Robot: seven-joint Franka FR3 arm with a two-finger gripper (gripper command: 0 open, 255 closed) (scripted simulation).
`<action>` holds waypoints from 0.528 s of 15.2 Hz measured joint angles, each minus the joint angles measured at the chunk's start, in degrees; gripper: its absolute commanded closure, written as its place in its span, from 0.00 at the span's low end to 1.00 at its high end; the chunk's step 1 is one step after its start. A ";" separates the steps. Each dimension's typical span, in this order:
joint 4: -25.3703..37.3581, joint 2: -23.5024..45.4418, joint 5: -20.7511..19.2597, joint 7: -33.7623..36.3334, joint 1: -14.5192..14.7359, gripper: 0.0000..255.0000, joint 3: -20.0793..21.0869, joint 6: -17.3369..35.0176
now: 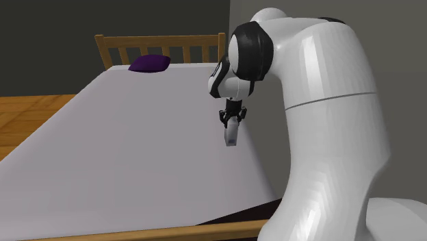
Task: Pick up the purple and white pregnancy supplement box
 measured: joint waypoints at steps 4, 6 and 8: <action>0.04 0.02 -0.01 0.04 0.02 1.00 -0.02 0.00; 0.07 0.03 -0.01 0.02 0.00 1.00 -0.02 -0.04; -0.19 -0.63 -0.05 -0.01 0.00 1.00 -0.05 -0.56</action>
